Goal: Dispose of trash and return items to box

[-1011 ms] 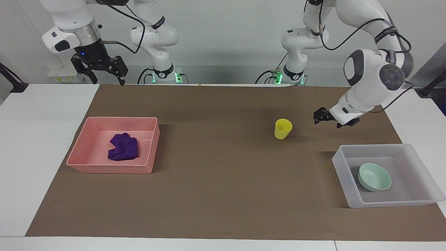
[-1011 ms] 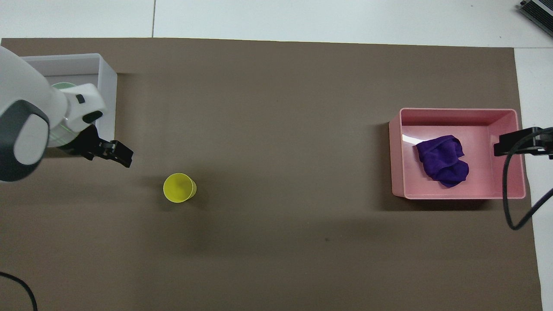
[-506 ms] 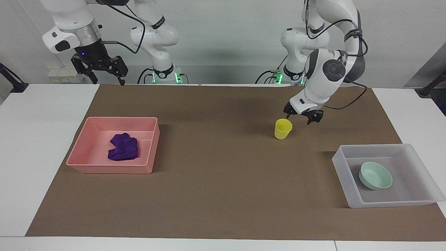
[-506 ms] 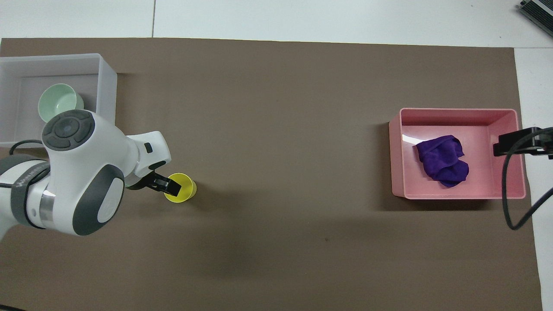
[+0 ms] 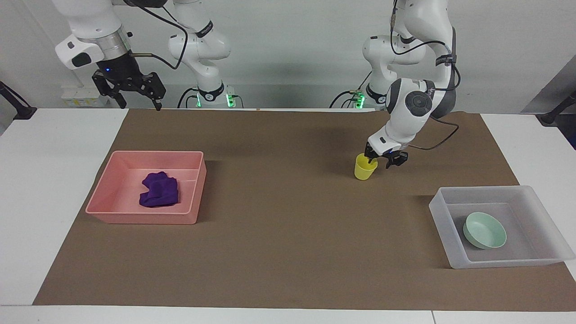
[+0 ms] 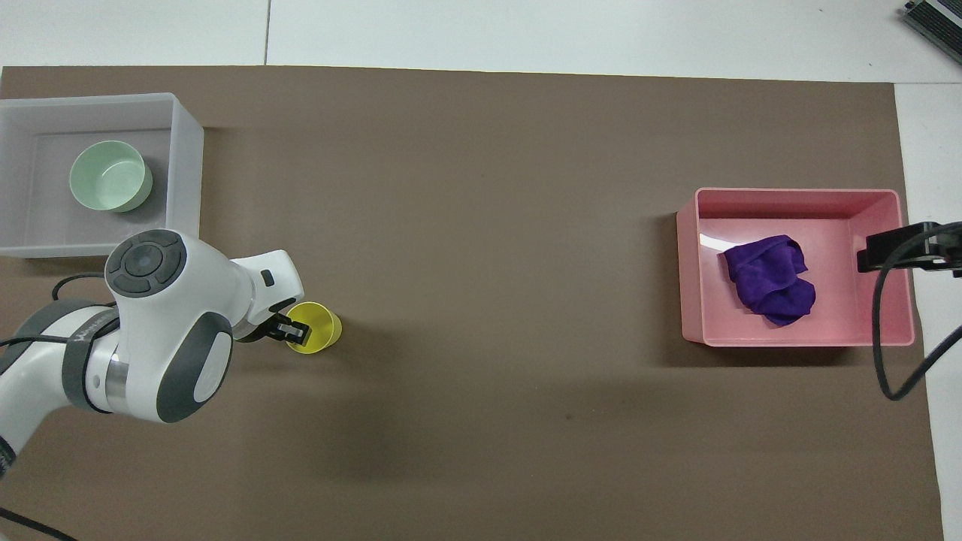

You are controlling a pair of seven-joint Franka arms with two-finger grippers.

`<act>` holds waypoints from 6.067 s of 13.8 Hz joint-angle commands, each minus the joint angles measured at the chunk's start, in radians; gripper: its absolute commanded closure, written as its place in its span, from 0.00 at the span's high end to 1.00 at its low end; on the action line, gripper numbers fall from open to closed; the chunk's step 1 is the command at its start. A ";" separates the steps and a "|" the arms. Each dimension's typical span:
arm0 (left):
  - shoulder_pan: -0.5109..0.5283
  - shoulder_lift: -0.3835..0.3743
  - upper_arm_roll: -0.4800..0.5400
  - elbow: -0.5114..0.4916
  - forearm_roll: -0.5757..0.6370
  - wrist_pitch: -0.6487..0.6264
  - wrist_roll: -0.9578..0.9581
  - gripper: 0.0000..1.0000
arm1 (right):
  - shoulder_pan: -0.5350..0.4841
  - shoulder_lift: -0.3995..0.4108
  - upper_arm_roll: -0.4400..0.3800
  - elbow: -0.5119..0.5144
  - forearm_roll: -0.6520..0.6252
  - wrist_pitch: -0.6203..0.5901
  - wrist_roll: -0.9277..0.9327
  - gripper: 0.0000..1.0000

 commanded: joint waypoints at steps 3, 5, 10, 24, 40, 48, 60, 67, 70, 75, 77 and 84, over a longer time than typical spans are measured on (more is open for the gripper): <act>-0.050 -0.012 0.005 -0.008 -0.013 0.013 -0.061 0.00 | -0.010 -0.004 0.001 -0.006 0.005 0.003 -0.023 1.00; -0.041 -0.012 0.007 0.002 -0.013 0.008 -0.057 0.00 | -0.010 -0.004 0.001 -0.006 0.003 0.003 -0.024 1.00; 0.041 -0.009 0.015 0.318 -0.011 -0.301 -0.052 0.00 | -0.104 -0.002 0.072 -0.005 0.002 0.006 -0.023 1.00; 0.404 0.291 0.019 0.786 0.127 -0.230 0.037 0.00 | -0.101 -0.005 0.075 -0.005 -0.003 0.004 -0.014 1.00; 0.453 0.509 0.024 0.773 0.155 0.043 0.117 0.00 | -0.099 -0.005 0.076 -0.006 -0.002 0.012 -0.014 1.00; 0.476 0.508 0.022 0.782 0.149 0.000 0.128 1.00 | -0.101 -0.008 0.076 -0.017 -0.002 0.030 -0.018 1.00; 0.334 0.263 0.001 0.900 0.020 -0.572 -0.058 1.00 | -0.101 -0.010 0.076 -0.031 -0.002 0.047 -0.017 1.00; 0.215 0.037 0.008 0.762 0.065 -0.667 -0.118 1.00 | -0.102 -0.013 0.076 -0.037 0.000 0.055 -0.017 1.00; 0.263 0.019 0.024 0.745 0.069 -0.659 -0.061 1.00 | -0.102 -0.013 0.076 -0.037 0.000 0.055 -0.017 1.00; 0.277 -0.078 0.024 0.599 0.060 -0.553 -0.073 1.00 | -0.104 -0.027 0.075 -0.060 0.000 0.055 -0.015 1.00; 0.241 -0.078 0.030 0.608 0.060 -0.607 -0.075 1.00 | -0.108 -0.027 0.075 -0.063 0.000 0.055 -0.017 1.00; 0.224 -0.078 0.044 0.608 0.060 -0.610 -0.076 1.00 | -0.116 -0.034 0.073 -0.079 0.002 0.057 -0.023 1.00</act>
